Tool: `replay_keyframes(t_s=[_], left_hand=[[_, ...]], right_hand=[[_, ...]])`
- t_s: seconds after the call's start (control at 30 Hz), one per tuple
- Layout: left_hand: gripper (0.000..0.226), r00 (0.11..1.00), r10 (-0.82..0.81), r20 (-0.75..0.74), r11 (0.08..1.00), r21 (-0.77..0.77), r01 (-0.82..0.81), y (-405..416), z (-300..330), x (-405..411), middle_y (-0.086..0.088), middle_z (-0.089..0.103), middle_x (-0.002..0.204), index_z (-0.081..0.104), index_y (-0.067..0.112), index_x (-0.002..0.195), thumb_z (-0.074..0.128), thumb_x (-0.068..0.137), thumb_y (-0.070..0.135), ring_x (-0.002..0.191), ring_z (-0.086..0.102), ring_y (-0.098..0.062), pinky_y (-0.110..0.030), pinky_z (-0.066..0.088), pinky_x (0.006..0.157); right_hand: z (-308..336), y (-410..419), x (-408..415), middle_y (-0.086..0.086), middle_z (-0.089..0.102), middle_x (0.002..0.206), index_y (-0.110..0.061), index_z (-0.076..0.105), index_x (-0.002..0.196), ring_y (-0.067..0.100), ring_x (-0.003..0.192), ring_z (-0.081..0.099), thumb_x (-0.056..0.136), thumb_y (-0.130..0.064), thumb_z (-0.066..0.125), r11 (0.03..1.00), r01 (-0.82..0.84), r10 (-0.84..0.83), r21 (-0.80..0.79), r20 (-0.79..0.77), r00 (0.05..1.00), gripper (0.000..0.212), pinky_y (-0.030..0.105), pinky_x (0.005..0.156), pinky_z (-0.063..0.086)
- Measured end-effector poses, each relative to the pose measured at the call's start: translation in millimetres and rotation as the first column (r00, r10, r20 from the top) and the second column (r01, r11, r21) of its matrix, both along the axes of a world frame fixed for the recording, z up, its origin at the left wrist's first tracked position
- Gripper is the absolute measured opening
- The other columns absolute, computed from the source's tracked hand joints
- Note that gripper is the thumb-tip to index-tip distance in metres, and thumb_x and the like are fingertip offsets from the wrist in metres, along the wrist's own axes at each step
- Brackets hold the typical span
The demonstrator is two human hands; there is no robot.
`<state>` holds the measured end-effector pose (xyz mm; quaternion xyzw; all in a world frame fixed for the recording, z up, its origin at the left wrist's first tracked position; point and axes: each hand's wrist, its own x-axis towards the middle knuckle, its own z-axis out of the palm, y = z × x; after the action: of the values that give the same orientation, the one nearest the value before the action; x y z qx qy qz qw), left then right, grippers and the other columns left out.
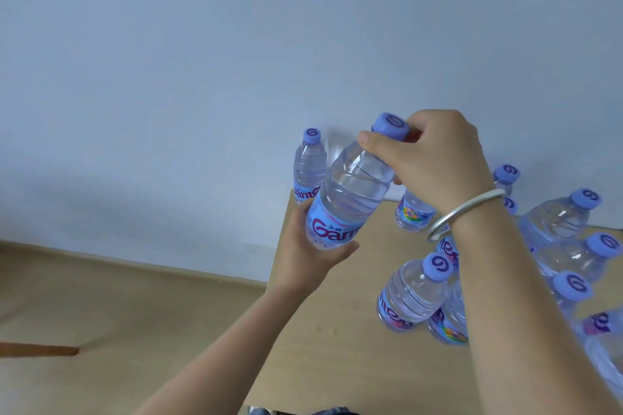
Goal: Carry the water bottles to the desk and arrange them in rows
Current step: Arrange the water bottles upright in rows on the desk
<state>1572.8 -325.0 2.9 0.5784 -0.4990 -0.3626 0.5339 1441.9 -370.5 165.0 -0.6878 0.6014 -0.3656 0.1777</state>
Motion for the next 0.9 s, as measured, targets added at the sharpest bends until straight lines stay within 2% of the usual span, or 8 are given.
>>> replay_keyframes(t_s=[0.13, 0.27, 0.37, 0.43, 0.53, 0.7, 0.83, 0.9], left_hand=[[0.055, 0.985, -0.091, -0.148, 0.995, 0.032, 0.097, 8, 5, 20, 0.013, 0.07, 0.09, 0.059, 0.034, 0.099, 0.084, 0.051, 0.029, 0.082, 0.067, -0.006, -0.018, 0.053, 0.069], [0.04, 0.884, -0.327, -0.334, 0.933, 0.033, 0.357, 20, 19, 31, 0.001, 0.071, 0.081, 0.065, 0.02, 0.092, 0.081, 0.055, 0.021, 0.073, 0.066, -0.012, -0.021, 0.051, 0.063], [0.032, 0.804, -0.447, -0.393, 0.869, 0.022, 0.494, 29, 23, 33, 0.0, 0.069, 0.083, 0.067, 0.019, 0.092, 0.076, 0.061, 0.022, 0.074, 0.063, -0.014, -0.023, 0.05, 0.066], [0.03, 0.77, -0.466, -0.436, 0.85, 0.021, 0.527, 32, 23, 36, 0.0, 0.069, 0.087, 0.069, 0.021, 0.094, 0.073, 0.064, 0.02, 0.08, 0.064, -0.014, -0.024, 0.051, 0.071], [0.032, 0.753, -0.46, -0.47, 0.844, 0.033, 0.536, 35, 21, 42, 0.0, 0.071, 0.091, 0.07, 0.021, 0.096, 0.072, 0.064, 0.019, 0.084, 0.066, -0.015, -0.024, 0.051, 0.073], [0.043, 0.71, -0.478, -0.517, 0.809, 0.055, 0.585, 38, 17, 50, 0.0, 0.07, 0.092, 0.062, 0.012, 0.104, 0.071, 0.063, 0.022, 0.084, 0.065, -0.014, -0.023, 0.051, 0.072], [0.07, 0.67, -0.492, -0.555, 0.769, 0.084, 0.634, 39, 14, 57, 0.0, 0.069, 0.094, 0.058, 0.007, 0.109, 0.085, 0.053, 0.041, 0.087, 0.064, -0.015, -0.024, 0.05, 0.075], [0.071, 0.685, -0.502, -0.528, 0.762, 0.105, 0.639, 39, 14, 60, 0.001, 0.07, 0.094, 0.06, 0.009, 0.107, 0.086, 0.052, 0.044, 0.087, 0.064, -0.014, -0.022, 0.049, 0.075]], right_hand=[[2, -4, -1, 0.007, 0.066, 0.071, -0.011, 0.059, 0.072, 0.027, 0.07, 0.068, 0.067, -0.045, 0.072, 0.989, -0.08, 0.065, 0.127, 0.122, 0.99, 0.037, 0.046, 0.072, 0.056], [-11, -4, 3, 0.004, 0.064, 0.092, -0.016, 0.053, 0.106, 0.022, 0.086, 0.066, 0.066, -0.052, 0.07, 0.903, -0.176, 0.136, 0.393, 0.128, 0.982, 0.055, 0.046, 0.076, 0.057], [-24, 0, 13, -0.007, 0.068, 0.089, -0.023, 0.058, 0.1, 0.01, 0.086, 0.068, 0.083, -0.025, 0.066, 0.76, -0.525, 0.302, 0.384, 0.506, 0.808, 0.019, 0.031, 0.07, 0.057], [-31, 1, 16, -0.005, 0.068, 0.089, -0.024, 0.059, 0.101, 0.01, 0.085, 0.068, 0.085, -0.011, 0.061, 0.714, -0.634, 0.342, 0.298, 0.642, 0.687, 0.02, 0.026, 0.067, 0.057], [-38, 0, 18, 0.005, 0.068, 0.107, -0.019, 0.054, 0.117, 0.019, 0.098, 0.068, 0.08, -0.017, 0.066, 0.73, -0.612, 0.325, 0.304, 0.634, 0.702, 0.039, 0.038, 0.08, 0.057], [-40, 0, 28, -0.002, 0.067, 0.095, -0.013, 0.056, 0.116, 0.016, 0.09, 0.067, 0.074, -0.022, 0.071, 0.776, -0.555, 0.305, 0.3, 0.591, 0.746, 0.045, 0.03, 0.074, 0.056], [-41, 1, 35, 0.008, 0.068, 0.105, -0.012, 0.057, 0.115, 0.025, 0.1, 0.066, 0.062, -0.03, 0.075, 0.772, -0.553, 0.295, 0.312, 0.595, 0.747, 0.059, 0.047, 0.09, 0.052], [-45, 2, 37, 0.006, 0.067, 0.101, -0.011, 0.059, 0.113, 0.026, 0.096, 0.066, 0.054, -0.032, 0.08, 0.788, -0.54, 0.293, 0.294, 0.593, 0.75, 0.065, 0.047, 0.09, 0.051]])
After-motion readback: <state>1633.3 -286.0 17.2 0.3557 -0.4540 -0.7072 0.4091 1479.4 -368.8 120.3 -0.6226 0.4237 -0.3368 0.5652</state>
